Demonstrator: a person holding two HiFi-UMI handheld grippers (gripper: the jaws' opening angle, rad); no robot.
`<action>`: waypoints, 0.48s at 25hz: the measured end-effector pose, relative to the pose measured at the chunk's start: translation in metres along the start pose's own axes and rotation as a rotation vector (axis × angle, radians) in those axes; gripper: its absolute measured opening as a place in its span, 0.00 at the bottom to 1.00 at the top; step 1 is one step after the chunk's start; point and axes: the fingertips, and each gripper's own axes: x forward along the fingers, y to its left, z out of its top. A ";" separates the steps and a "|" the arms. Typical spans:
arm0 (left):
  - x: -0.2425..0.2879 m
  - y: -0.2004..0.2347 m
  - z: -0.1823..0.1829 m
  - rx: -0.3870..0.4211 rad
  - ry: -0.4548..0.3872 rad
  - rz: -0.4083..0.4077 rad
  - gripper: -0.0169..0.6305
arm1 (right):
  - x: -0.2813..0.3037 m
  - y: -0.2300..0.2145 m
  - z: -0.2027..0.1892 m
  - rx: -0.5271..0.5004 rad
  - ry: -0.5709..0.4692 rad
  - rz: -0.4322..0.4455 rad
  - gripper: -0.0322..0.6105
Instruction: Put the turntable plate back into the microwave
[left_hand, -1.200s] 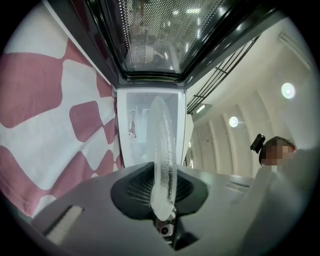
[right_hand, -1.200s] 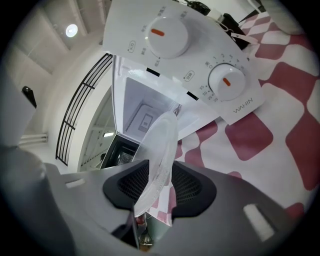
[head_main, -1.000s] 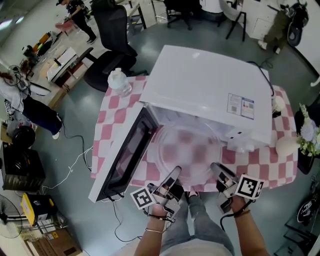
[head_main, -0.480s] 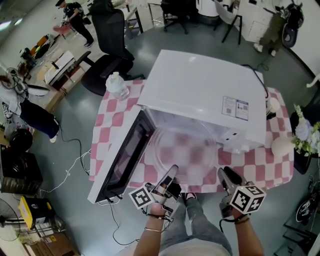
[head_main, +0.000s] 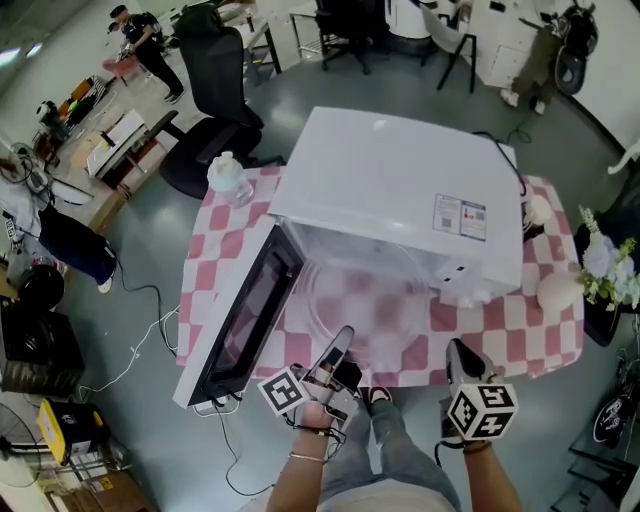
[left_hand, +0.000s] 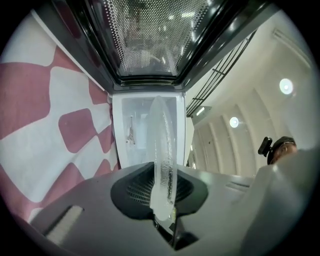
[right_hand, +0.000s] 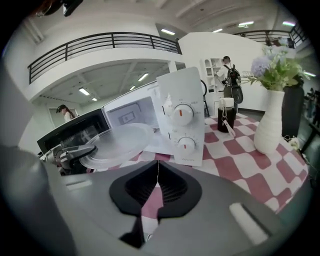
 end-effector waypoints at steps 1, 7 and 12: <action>0.002 0.001 0.000 -0.002 -0.007 0.005 0.08 | -0.001 -0.003 0.000 -0.003 -0.004 -0.016 0.07; 0.009 0.009 0.003 -0.013 -0.068 0.038 0.08 | -0.004 -0.011 -0.004 -0.006 -0.022 -0.051 0.06; 0.016 0.011 0.007 -0.016 -0.097 0.047 0.08 | -0.003 -0.019 -0.009 0.007 -0.020 -0.067 0.06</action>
